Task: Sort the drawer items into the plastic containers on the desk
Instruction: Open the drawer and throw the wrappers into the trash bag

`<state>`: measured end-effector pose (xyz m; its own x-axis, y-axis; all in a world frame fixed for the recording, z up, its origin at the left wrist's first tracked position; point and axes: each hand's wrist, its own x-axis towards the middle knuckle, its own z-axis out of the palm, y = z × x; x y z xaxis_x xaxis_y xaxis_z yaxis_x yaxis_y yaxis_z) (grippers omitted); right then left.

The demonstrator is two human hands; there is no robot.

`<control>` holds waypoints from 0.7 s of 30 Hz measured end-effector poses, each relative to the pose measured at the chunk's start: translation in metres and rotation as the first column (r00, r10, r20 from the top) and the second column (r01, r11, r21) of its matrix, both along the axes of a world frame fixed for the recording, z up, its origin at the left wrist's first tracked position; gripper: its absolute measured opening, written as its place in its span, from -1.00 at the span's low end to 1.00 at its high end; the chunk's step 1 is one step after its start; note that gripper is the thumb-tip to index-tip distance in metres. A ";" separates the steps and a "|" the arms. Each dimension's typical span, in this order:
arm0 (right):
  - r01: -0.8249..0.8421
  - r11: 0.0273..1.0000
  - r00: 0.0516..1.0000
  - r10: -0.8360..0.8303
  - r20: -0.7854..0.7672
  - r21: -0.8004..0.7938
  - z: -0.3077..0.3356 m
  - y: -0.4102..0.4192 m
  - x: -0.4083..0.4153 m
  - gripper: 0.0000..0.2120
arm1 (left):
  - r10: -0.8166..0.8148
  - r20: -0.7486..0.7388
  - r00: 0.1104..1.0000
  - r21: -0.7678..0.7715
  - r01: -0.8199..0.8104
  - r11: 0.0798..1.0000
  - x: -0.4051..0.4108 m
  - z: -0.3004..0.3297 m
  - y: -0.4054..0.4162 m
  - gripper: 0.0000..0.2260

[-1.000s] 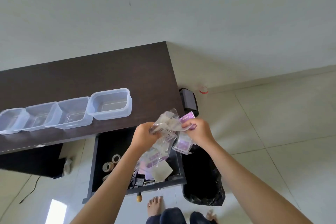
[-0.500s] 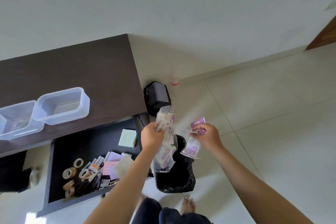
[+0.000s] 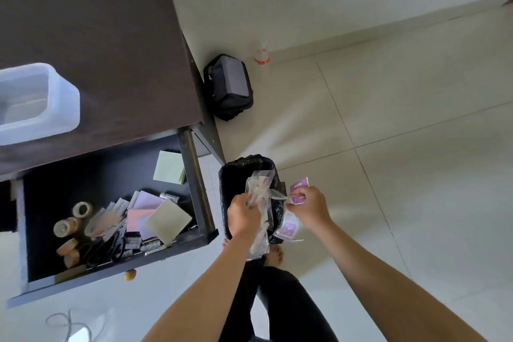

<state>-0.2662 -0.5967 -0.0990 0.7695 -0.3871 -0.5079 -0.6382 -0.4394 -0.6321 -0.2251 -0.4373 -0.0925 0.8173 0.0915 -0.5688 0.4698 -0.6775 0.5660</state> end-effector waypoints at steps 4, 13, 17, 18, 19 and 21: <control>-0.017 1.000 0.999 0.018 -0.042 0.005 -0.061 0.011 0.013 -0.77 | 0.091 -0.106 0.990 0.028 -0.089 0.996 -0.003 -0.060 0.006 -0.82; -0.097 0.993 0.993 0.101 -0.068 0.065 -0.190 0.042 0.035 -0.68 | 0.124 -0.096 0.988 0.014 -0.123 0.992 0.010 -0.176 0.021 -0.60; -0.168 0.967 0.979 0.187 -0.085 0.191 -0.211 0.047 0.036 -0.20 | 0.071 -0.158 0.985 -0.065 -0.082 0.995 0.013 -0.197 0.027 -0.41; -0.189 0.956 0.973 0.214 -0.092 0.227 -0.212 0.046 0.036 -0.10 | 0.069 -0.163 0.984 -0.087 -0.084 0.993 0.014 -0.198 0.029 -0.37; -0.210 0.949 0.966 0.239 -0.101 0.235 -0.210 0.046 0.037 -0.03 | 0.061 -0.160 0.985 -0.107 -0.079 0.991 0.015 -0.198 0.029 -0.34; -0.241 0.945 0.951 0.276 -0.138 0.223 -0.205 0.043 0.037 0.02 | 0.021 -0.151 0.988 -0.126 -0.040 0.991 0.016 -0.194 0.030 -0.31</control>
<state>-0.2290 -0.5533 -0.3036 0.7282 -0.0628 -0.6825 -0.6222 -0.4780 -0.6200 -0.2091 -0.4077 -0.2870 0.7207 0.0336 -0.6924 0.5745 -0.5880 0.5694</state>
